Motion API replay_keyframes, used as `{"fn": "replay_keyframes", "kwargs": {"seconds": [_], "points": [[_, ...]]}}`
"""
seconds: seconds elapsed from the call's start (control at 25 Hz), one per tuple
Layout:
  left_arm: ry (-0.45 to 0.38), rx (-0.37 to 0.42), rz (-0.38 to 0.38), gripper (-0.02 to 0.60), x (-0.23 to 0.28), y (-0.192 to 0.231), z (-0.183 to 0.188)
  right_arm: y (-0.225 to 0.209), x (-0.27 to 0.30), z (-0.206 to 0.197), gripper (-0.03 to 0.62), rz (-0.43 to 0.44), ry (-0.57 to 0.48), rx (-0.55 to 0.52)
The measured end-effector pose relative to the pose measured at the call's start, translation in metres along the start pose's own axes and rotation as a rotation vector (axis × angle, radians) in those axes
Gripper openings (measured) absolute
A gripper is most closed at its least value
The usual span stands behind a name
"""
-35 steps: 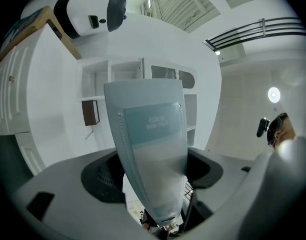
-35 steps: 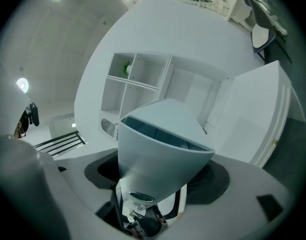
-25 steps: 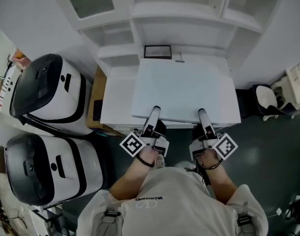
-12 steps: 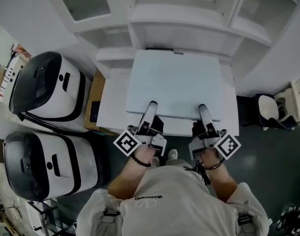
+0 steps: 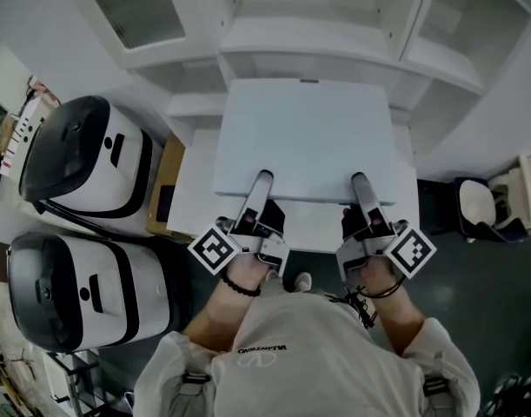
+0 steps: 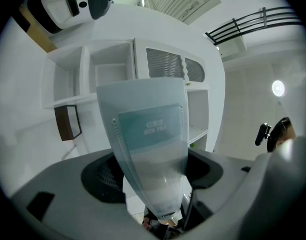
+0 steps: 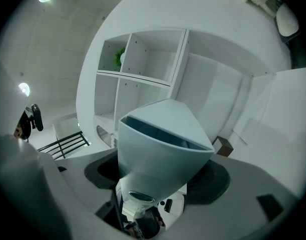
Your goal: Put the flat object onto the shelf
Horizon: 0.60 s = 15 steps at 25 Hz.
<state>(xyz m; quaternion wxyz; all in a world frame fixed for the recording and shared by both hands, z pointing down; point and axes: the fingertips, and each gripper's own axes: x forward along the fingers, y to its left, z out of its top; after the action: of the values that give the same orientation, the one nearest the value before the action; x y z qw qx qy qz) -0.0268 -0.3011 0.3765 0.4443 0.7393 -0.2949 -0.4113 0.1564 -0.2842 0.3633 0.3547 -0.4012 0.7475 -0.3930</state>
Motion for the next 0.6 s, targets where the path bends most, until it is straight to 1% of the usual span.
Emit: {"fn": "replay_keyframes", "kwargs": {"seconds": [0.16, 0.32, 0.44, 0.6], "points": [[0.018, 0.014, -0.007, 0.341, 0.014, -0.009, 0.014, 0.013, 0.018, 0.007, 0.364, 0.018, -0.003, -0.007], [0.034, 0.027, -0.046, 0.341, 0.032, -0.026, 0.028, 0.028, 0.03, 0.016, 0.365, 0.026, -0.023, -0.018], [0.041, 0.044, -0.077, 0.34, 0.046, -0.038, 0.04, 0.041, 0.042, 0.025, 0.365, 0.046, -0.027, -0.048], [0.045, 0.043, -0.107, 0.339, 0.07, -0.045, 0.052, 0.049, 0.066, 0.042, 0.367, 0.065, -0.036, -0.086]]}}
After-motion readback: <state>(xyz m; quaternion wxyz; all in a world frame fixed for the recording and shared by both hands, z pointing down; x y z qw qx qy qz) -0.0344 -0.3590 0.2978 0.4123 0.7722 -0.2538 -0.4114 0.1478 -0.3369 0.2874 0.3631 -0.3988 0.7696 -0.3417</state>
